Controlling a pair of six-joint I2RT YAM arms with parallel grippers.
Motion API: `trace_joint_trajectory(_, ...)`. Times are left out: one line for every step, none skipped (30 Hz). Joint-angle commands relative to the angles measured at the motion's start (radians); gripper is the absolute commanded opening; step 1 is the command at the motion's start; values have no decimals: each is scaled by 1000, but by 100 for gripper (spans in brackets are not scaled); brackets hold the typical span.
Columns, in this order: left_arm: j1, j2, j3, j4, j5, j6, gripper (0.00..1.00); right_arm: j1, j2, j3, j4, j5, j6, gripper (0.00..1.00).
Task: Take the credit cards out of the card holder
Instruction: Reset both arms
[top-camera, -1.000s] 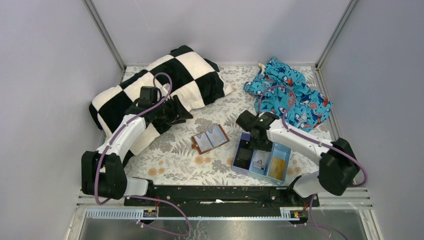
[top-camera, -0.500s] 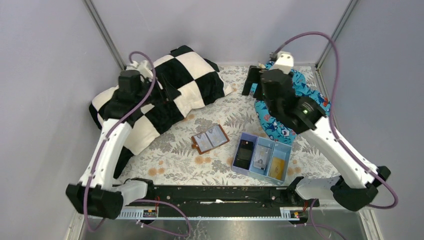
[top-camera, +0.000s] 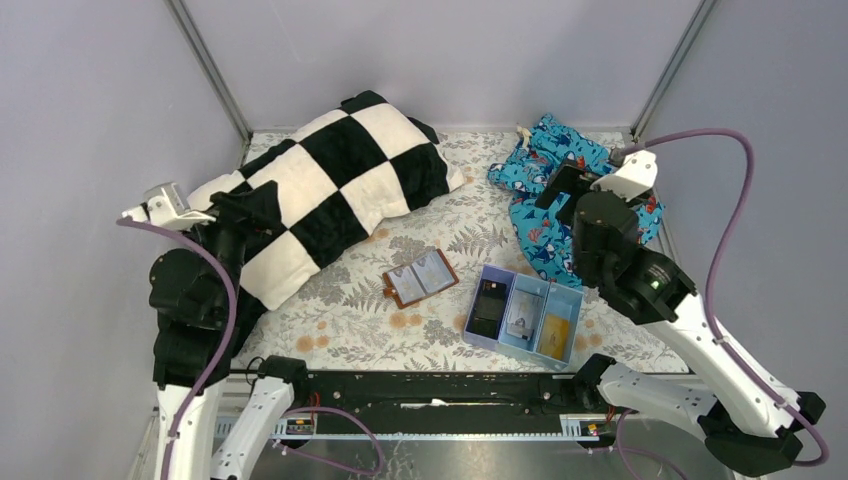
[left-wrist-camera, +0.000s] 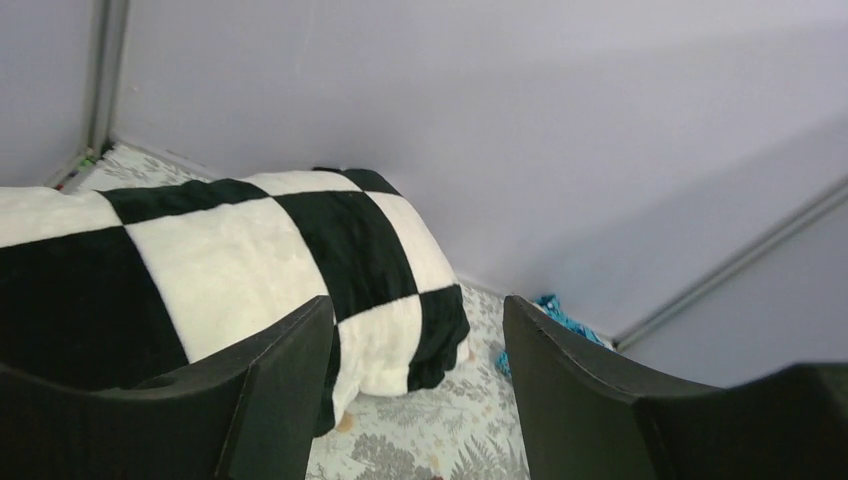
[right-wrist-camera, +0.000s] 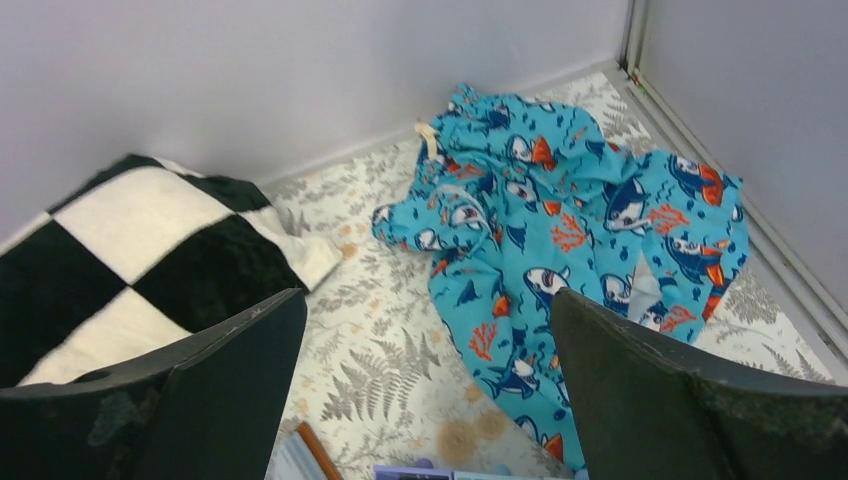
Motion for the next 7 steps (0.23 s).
trace_joint_trajectory(6,-2,-35,61,-108,-8,68,5,-10,-47,-75,34,138,100)
trace_joint_trajectory(5,0,-34,50,-110,-6,68,5,-10,-47,-93,29,160,100)
trace_joint_trajectory(5,1,-36,44,-112,-6,68,5,-12,-49,-107,27,180,100)
trace_joint_trajectory(5,-1,-43,42,-112,-6,69,5,-13,-57,-111,24,191,100)
trace_joint_trajectory(5,-3,-49,45,-111,-9,71,5,-14,-62,-109,15,192,100)
trace_joint_trajectory(5,-6,-56,49,-104,-7,73,6,-14,-65,-109,10,195,100)
trace_joint_trajectory(5,-9,-63,54,-97,-1,76,5,-15,-67,-109,8,199,100)
